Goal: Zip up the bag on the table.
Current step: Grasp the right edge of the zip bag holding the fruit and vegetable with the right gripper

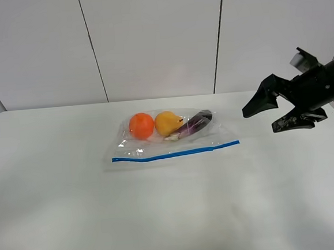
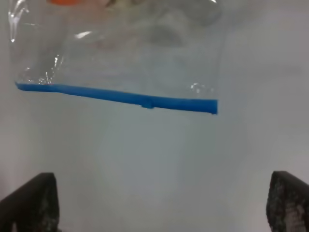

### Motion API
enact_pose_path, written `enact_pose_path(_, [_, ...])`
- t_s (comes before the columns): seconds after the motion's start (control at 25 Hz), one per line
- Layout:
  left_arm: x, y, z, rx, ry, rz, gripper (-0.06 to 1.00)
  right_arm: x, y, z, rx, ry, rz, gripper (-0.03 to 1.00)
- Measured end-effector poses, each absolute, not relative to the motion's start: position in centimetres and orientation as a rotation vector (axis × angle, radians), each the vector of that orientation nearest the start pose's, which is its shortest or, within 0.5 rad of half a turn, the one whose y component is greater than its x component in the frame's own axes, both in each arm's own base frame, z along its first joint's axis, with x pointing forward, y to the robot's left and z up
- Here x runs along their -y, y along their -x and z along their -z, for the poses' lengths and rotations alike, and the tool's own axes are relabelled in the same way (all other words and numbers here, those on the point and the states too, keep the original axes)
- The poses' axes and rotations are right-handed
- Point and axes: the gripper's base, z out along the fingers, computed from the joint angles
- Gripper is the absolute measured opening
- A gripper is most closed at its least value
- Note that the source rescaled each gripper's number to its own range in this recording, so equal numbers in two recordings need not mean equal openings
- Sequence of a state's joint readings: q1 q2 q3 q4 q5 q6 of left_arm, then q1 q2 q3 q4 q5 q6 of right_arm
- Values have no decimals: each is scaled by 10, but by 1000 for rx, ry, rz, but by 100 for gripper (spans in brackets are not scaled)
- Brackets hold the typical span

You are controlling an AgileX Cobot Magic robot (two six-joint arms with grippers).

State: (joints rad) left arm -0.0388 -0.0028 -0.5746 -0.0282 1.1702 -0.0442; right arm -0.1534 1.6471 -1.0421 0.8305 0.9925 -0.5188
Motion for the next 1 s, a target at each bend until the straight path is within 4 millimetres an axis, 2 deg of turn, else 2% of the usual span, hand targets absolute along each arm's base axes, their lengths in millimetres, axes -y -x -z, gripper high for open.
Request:
enact_pose_path(0.28, [2, 19, -289, -2077, 1, 84, 100, -12, -330, -168, -2743, -137, -1213, 97])
enact_pose_path(0.52, [2, 19, -289, -2077, 1, 84, 100, -14, -336, -134, -2762, -139, -1313, 97])
enact_pose_path(0.64, [2, 19, -289, -2077, 1, 84, 100, -14, -344, -129, -2759, -111, -1342, 97])
enact_pose_path(0.8, [2, 19, -289, -2077, 1, 84, 100, -13, -361, -135, -2722, -82, -1373, 97])
enact_pose_path(1.0, [2, 19, -289, -2077, 1, 84, 100, -13, -363, -138, -2719, -66, -1381, 92])
